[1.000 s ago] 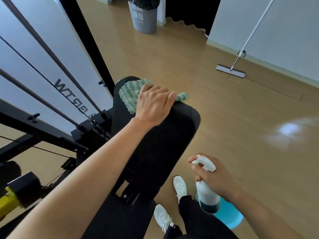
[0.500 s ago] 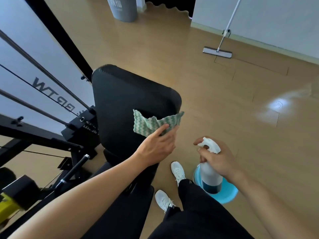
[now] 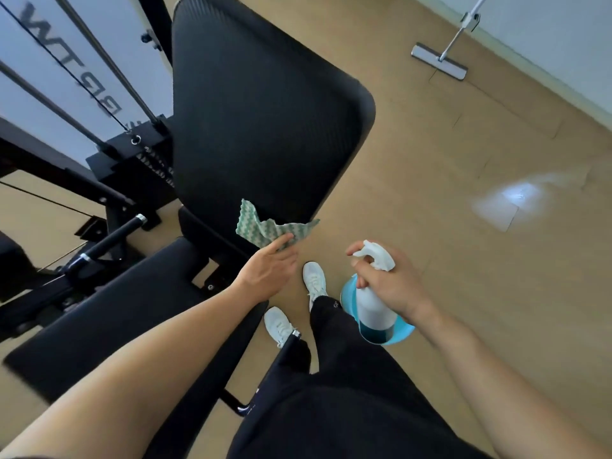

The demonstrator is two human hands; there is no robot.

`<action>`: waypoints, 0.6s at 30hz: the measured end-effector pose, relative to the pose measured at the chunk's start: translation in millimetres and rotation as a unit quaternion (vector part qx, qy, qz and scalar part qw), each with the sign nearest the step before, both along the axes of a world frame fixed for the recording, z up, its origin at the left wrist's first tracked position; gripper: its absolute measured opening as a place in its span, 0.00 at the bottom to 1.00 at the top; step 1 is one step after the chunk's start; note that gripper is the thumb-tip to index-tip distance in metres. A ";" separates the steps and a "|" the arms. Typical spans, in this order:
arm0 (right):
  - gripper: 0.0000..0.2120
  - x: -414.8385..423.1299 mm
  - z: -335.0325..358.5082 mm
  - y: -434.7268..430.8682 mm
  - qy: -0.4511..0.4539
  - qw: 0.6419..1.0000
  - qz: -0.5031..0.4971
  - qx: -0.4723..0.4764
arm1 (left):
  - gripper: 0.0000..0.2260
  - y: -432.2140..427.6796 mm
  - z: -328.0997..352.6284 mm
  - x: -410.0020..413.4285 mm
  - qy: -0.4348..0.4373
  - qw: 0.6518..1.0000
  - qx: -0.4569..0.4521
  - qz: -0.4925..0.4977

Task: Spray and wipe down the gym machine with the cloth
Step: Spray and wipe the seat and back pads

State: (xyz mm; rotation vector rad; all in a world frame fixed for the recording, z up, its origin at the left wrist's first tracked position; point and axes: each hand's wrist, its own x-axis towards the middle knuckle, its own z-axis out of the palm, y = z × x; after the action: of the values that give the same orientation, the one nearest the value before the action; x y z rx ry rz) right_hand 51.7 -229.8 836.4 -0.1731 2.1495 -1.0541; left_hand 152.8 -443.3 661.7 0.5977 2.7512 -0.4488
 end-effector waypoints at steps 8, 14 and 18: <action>0.07 14.6 -16.3 -9.3 0.009 0.997 0.072 0.027 | 0.21 -8.2 -53.7 26.1 -0.069 0.997 -0.045 0.011; 0.09 35.9 -30.7 -25.5 0.002 0.987 0.156 0.026 | 0.26 -18.2 -75.5 55.3 -0.032 0.999 -0.026 -0.024; 0.09 48.1 -41.0 -40.1 -0.015 0.984 0.179 0.017 | 0.21 -29.9 -81.8 70.5 0.060 0.986 0.154 0.004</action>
State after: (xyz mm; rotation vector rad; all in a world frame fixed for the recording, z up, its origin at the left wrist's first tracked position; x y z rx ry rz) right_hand 99.8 -269.9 795.4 -0.5039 2.0095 -0.8048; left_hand 223.3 -473.2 579.9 0.6502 2.9612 -0.0566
